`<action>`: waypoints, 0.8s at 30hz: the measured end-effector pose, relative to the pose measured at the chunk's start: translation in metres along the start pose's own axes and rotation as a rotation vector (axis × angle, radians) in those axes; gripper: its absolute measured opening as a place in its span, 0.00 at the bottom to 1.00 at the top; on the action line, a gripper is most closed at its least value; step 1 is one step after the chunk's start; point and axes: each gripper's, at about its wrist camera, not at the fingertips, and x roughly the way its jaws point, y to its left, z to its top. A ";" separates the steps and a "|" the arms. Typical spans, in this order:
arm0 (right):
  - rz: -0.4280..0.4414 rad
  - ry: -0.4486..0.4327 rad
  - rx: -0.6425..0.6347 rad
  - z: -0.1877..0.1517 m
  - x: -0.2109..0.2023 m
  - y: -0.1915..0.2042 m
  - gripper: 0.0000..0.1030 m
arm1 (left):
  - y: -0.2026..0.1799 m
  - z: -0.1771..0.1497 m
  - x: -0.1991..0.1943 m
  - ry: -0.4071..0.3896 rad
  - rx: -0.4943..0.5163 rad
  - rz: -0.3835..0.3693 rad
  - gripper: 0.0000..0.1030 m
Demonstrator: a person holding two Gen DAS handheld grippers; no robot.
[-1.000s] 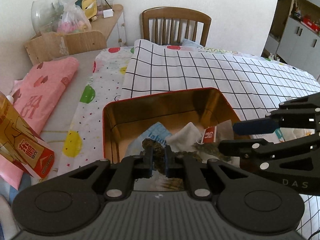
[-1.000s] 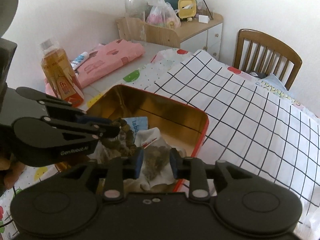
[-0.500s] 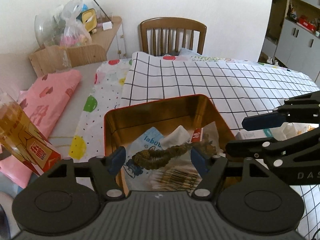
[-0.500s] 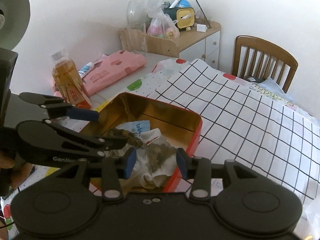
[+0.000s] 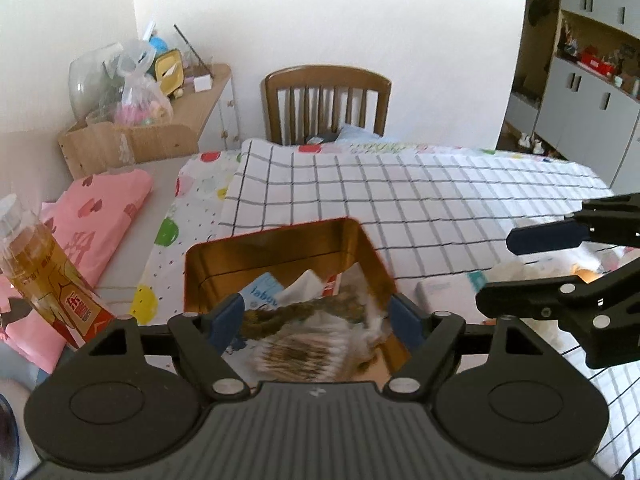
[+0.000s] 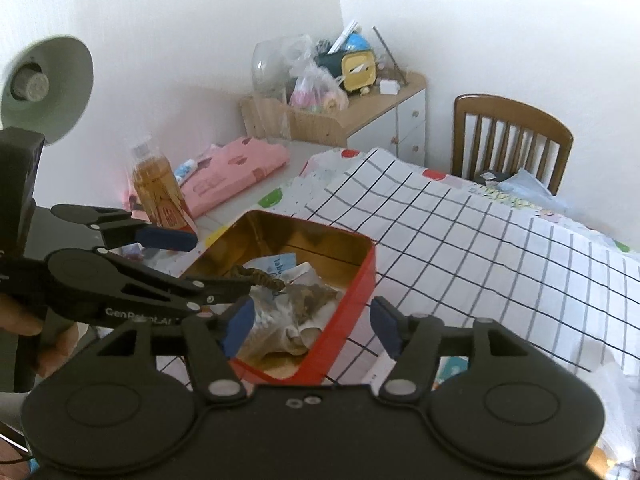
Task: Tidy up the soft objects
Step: 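Lower bead string and tea bag into the tin and open both tools, then withdraw both tools from the tin toward the white cloth and yellow duck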
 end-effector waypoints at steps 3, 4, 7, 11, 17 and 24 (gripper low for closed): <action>-0.004 -0.024 0.016 -0.005 -0.017 -0.008 0.69 | -0.011 0.003 -0.008 -0.016 0.003 -0.005 0.81; -0.004 -0.030 0.023 -0.008 -0.022 -0.011 0.70 | -0.016 0.004 -0.011 -0.024 0.005 -0.012 0.83; -0.016 -0.054 0.039 -0.015 -0.041 -0.021 0.79 | -0.031 0.006 -0.017 -0.039 0.021 -0.007 0.84; -0.036 -0.072 0.050 -0.028 -0.064 -0.035 0.89 | -0.052 0.007 -0.022 -0.052 0.033 -0.015 0.84; -0.078 -0.091 0.090 -0.050 -0.096 -0.064 0.98 | -0.088 0.008 -0.024 -0.064 0.057 -0.066 0.90; -0.133 -0.078 0.149 -0.077 -0.119 -0.105 0.98 | -0.132 0.007 -0.017 -0.092 0.070 -0.112 0.98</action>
